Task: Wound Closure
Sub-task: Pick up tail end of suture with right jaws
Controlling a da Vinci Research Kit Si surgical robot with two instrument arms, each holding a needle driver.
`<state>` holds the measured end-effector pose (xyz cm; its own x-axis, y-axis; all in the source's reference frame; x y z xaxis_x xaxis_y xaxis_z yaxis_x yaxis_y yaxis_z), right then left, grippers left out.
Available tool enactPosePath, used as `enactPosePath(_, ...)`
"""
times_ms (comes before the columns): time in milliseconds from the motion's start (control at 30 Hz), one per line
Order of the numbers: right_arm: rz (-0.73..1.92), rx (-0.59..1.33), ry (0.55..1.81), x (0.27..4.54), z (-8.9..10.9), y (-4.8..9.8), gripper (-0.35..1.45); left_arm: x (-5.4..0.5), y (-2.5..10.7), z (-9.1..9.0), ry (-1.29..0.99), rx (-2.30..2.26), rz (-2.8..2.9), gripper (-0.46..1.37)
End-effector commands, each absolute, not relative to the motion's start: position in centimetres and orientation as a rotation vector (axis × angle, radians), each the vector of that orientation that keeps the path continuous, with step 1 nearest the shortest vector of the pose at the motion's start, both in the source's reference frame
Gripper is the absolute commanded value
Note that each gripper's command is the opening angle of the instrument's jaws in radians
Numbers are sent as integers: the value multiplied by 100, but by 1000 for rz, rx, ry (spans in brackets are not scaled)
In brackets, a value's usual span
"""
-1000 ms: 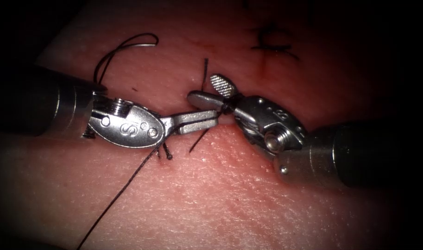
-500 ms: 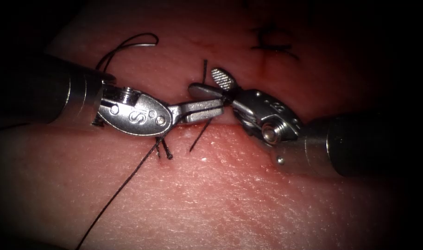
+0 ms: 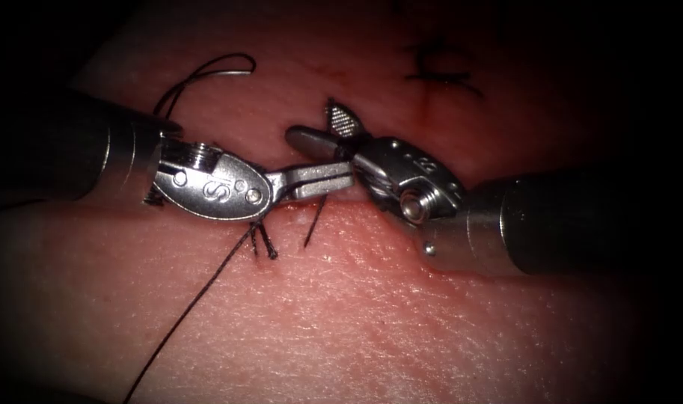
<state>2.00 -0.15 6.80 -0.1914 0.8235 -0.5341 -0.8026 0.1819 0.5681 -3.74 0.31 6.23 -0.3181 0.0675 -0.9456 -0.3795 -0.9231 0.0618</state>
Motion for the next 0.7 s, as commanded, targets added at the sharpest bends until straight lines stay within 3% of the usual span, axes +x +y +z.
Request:
enactPosePath(33,1457,36,979,201,679,-15,23,-373,31,622,390,-1643,2315,-35)
enactPosePath(67,1484,56,972,202,678,-16,-35,-372,30,622,390,-1643,2316,-35)
enactPosePath(700,1378,68,1050,213,619,-44,-35,-342,34,620,384,-1639,2304,-35)
